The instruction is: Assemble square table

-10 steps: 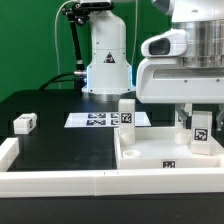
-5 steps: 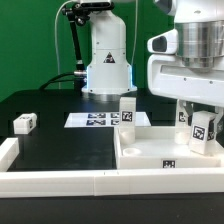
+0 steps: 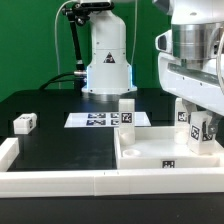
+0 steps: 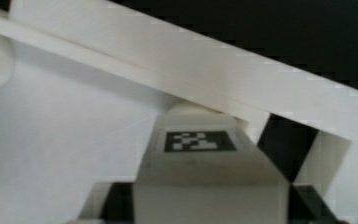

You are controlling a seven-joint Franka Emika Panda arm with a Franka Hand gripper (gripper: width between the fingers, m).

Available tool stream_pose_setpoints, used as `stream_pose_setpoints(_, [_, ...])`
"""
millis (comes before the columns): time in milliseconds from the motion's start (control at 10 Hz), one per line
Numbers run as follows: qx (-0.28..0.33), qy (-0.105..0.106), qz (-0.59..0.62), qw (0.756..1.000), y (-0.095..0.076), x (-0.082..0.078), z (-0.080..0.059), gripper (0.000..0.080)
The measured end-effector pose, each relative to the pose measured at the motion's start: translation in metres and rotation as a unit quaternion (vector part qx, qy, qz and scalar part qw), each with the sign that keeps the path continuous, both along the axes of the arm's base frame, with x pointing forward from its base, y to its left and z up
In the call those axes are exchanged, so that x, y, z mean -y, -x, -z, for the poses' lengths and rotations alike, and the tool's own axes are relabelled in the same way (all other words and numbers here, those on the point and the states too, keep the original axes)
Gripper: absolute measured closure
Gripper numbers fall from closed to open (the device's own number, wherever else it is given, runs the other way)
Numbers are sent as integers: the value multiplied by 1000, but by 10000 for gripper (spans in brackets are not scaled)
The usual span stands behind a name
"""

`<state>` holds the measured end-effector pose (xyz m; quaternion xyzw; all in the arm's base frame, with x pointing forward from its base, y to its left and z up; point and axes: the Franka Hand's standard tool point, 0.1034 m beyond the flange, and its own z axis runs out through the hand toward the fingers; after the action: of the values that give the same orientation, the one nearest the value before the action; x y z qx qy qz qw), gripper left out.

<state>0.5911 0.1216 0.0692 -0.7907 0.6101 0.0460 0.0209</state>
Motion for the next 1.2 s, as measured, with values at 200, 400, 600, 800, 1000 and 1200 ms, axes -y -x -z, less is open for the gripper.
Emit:
stream_pose_setpoints(200, [1,0,-8,1000,0,0,0,288])
stream_pose_setpoints(400, [2,-2,-26,1000,1,-3,0,179])
stream_pose_setpoints(600, [16,-7,-152,988,0,-3,-1,159])
stream_pose_setpoints(800, [21,-9,-218,976,1,-6,-1,151])
stream_pose_setpoints(1000, [35,-13,-330,943,-1,-4,0,151])
stream_pose_setpoints(1200, [39,-14,-381,924,-1,-3,0,151])
